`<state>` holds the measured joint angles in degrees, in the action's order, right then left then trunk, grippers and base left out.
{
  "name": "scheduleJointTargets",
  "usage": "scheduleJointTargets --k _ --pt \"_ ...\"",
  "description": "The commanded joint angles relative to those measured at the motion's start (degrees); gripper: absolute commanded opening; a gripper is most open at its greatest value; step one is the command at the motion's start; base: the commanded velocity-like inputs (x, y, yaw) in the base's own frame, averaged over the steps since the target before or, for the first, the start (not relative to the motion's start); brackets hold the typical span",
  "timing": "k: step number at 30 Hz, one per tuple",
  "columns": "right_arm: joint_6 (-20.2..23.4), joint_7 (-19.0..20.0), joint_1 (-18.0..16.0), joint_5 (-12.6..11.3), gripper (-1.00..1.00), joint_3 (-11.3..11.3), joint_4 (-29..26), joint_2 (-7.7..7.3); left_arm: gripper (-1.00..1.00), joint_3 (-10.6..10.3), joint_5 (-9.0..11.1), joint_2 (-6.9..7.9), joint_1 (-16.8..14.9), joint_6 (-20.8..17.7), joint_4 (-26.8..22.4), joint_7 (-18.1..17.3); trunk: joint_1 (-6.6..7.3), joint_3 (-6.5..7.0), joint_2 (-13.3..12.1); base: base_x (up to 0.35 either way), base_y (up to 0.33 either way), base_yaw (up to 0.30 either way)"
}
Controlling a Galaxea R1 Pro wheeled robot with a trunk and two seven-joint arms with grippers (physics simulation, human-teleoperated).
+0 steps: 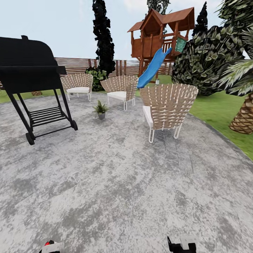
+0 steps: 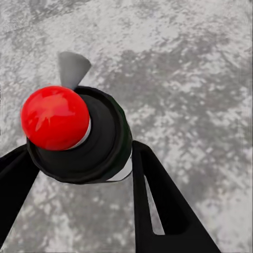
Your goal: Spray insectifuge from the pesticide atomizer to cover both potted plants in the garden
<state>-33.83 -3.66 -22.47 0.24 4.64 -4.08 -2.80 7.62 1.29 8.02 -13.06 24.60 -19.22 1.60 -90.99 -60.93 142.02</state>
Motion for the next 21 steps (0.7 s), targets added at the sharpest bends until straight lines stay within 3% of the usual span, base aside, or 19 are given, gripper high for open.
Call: scheduleJointTargets --k 1,7,21 --pt "-0.14 -0.38 -0.03 0.03 1.00 0.46 0.04 -0.02 -1.00 -0.06 0.12 -0.01 -0.04 0.19 0.06 0.10 -0.02 -0.05 0.02 0.314 0.139 0.117" --pt "-0.16 -0.38 -0.03 0.03 1.00 0.46 0.04 -0.06 -1.00 -0.07 0.12 -0.02 -0.04 0.19 0.06 0.08 -0.02 -0.05 0.02 0.314 0.137 0.156" --pt "-0.17 -0.38 -0.03 0.03 1.00 0.46 0.13 -0.19 -1.00 -0.07 0.12 -0.02 -0.04 0.19 0.06 0.09 -0.02 -0.05 0.02 0.314 0.135 0.010"
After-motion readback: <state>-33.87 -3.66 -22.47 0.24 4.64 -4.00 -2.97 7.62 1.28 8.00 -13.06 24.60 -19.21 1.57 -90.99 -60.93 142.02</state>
